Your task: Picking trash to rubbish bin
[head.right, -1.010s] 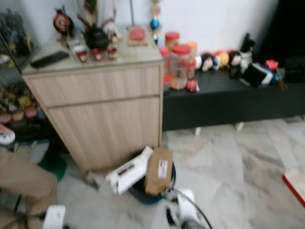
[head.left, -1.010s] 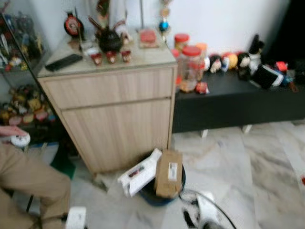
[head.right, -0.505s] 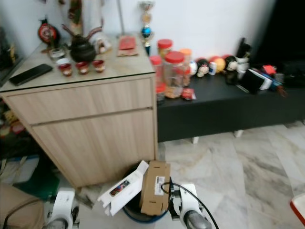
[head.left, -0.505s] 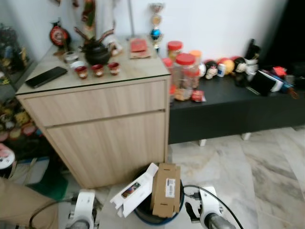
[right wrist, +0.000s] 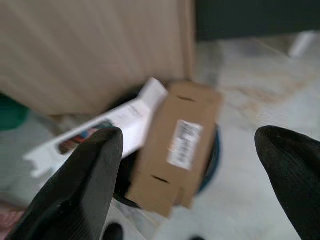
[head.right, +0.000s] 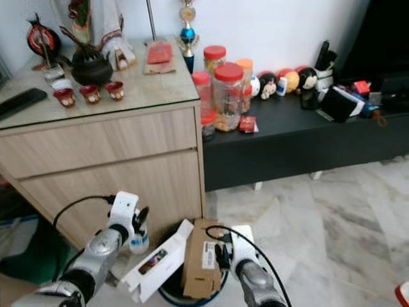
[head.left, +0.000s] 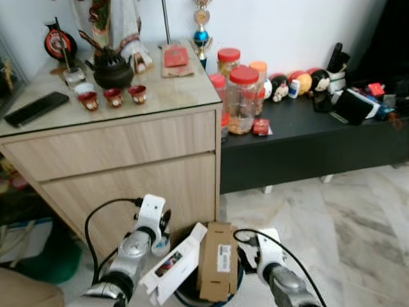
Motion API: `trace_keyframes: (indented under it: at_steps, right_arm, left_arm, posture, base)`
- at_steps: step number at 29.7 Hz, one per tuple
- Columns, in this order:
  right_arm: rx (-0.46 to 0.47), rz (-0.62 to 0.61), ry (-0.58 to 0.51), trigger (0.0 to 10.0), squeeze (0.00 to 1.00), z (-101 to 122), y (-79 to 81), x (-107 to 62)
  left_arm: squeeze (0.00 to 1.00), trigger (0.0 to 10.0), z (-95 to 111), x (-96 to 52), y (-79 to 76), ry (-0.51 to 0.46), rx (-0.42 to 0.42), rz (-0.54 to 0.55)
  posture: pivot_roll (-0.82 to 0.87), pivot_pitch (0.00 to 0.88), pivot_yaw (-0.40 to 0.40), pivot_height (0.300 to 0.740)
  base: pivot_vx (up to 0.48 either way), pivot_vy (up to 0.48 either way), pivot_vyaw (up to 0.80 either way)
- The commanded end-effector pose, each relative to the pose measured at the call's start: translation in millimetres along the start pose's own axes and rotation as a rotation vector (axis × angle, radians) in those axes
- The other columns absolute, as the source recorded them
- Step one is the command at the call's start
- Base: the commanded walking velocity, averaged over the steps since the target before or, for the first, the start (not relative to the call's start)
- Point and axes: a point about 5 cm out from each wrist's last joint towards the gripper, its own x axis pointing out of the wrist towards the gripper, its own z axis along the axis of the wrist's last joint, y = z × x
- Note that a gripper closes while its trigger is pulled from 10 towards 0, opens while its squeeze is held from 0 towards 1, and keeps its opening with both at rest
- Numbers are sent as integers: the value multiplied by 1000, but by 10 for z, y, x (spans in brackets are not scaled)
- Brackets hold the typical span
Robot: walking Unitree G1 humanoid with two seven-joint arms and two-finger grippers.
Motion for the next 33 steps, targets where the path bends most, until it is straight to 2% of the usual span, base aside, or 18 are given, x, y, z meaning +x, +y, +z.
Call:
trace_keyframes:
  at_steps: [1, 4, 8, 18, 24, 30, 33]
  right_arm:
    - [-19, 26, -27, 10000, 0, 69, 43, 19]
    - [-38, 55, -101, 10000, 0, 267, 92, 60]
    - [-53, 76, -160, 10000, 0, 416, 122, 80]
    - [-77, 123, -260, 10000, 0, 564, 177, 71]
    - [-91, 85, -308, 10000, 0, 635, 127, 57]
    - [-89, 79, -368, 10000, 0, 761, 107, 45]
    - [-89, 79, -379, 10000, 0, 769, 108, 38]
  left_arm:
    - [0, 10000, 97, 27, 50, -41, 7, 13]
    - [0, 10000, 276, 92, 74, -99, 35, 14]
    - [0, 10000, 409, 131, 102, -144, 56, 26]
    - [0, 10000, 592, 192, 40, -203, 66, -23]
    - [0, 10000, 622, 208, -42, -213, 63, -74]
    - [0, 10000, 715, 233, -106, -245, 3, -135]
    - [0, 10000, 793, 245, -138, -273, 12, -173]
  posture:
    - [80, 0, 44, 740]
    - [53, 8, 46, 740]
    - [38, 22, 44, 740]
    - [5, 69, 37, 740]
    - [-5, 93, 33, 740]
    - [-13, 118, 26, 740]
    - [-8, 128, 22, 740]
  base:
    - [0, 0, 0]
    - [0, 0, 0]
    - [0, 0, 0]
    - [0, 0, 0]
    - [0, 0, 0]
    - [0, 0, 0]
    - [0, 0, 0]
